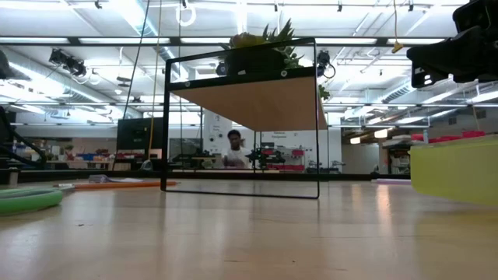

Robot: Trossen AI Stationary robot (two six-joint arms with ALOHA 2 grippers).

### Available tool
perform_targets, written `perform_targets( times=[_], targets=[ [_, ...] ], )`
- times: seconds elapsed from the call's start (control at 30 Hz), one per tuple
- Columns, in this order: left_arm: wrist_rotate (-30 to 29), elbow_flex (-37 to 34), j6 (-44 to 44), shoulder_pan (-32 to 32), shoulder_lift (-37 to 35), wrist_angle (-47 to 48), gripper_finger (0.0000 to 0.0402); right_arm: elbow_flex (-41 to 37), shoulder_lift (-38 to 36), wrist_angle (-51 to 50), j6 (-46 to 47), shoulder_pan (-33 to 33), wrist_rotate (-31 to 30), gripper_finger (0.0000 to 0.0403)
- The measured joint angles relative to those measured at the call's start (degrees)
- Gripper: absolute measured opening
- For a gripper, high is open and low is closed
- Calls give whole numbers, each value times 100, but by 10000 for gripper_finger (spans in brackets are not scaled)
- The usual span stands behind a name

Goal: Pack school essentials
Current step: Put the yellow crayon box into the yellow supply box

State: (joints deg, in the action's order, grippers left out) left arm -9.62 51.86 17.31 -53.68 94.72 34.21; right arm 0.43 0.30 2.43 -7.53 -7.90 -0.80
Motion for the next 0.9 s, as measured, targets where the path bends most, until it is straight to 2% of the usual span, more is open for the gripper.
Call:
perform_targets(
  times=[0.17, 0.47, 0.9],
  targets=[
    [197, 192, -61, 121, -5, 354, 290, 0, 0, 0, 0, 0, 0, 7],
    [685, 886, -25, 781, -13, 799, 290, -2, 0, 0, 0, 0, 0, 7],
    [683, 1788, 619, 1931, -24, 953, 290, -2, 0, 0, 0, -1, 0, 7]
  ],
)
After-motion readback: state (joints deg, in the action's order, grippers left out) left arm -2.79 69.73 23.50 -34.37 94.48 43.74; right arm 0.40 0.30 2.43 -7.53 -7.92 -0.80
